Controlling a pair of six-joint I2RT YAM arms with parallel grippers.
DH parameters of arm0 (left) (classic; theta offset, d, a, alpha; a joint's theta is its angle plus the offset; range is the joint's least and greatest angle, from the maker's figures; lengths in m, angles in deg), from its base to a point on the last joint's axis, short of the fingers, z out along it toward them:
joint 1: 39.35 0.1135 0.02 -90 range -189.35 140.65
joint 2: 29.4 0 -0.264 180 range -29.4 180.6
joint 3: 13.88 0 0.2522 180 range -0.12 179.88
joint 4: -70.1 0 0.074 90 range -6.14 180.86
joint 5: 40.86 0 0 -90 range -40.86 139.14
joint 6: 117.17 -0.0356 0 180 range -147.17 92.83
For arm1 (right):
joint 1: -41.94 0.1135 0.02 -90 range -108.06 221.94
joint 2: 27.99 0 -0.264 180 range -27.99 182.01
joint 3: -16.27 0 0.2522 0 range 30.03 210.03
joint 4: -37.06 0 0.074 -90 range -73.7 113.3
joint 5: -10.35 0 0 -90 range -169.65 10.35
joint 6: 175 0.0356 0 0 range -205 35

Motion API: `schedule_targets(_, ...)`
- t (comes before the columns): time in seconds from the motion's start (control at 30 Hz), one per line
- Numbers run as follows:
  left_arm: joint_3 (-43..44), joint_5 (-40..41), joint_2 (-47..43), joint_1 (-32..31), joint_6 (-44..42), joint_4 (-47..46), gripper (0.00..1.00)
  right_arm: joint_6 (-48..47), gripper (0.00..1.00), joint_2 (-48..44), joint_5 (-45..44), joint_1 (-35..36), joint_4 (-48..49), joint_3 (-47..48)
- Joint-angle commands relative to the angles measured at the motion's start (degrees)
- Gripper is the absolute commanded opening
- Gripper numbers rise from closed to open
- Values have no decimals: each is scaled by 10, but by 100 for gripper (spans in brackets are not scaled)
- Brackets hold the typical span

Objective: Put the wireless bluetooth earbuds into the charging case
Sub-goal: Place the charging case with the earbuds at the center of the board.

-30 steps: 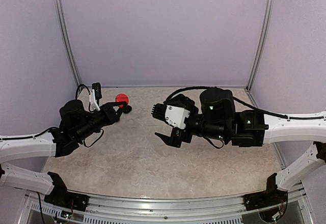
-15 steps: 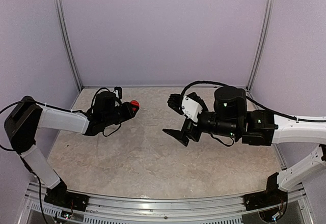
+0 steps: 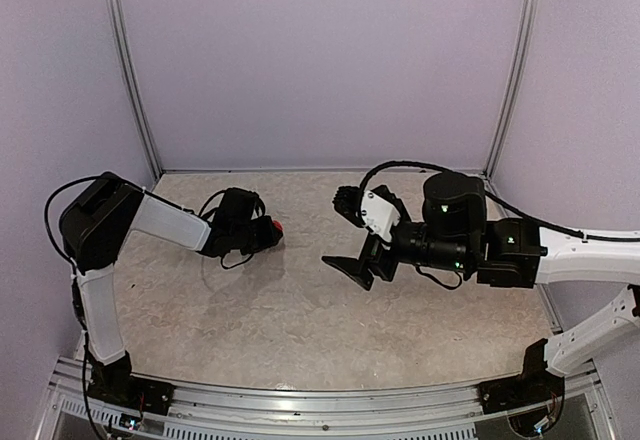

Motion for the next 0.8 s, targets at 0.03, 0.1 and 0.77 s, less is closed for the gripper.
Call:
schedule_targets(0.03, 28, -4, 26, 7, 2, 38, 21, 13, 100, -15, 3, -7, 6, -9)
schedule_targets(0.1, 33, -4, 31, 11, 6, 46, 26, 13, 100, -15, 5, -8, 5, -9)
schedule_targets(0.77, 55, 52, -146, -6, -61, 188, 99, 96, 100, -31, 94, -83, -6, -2)
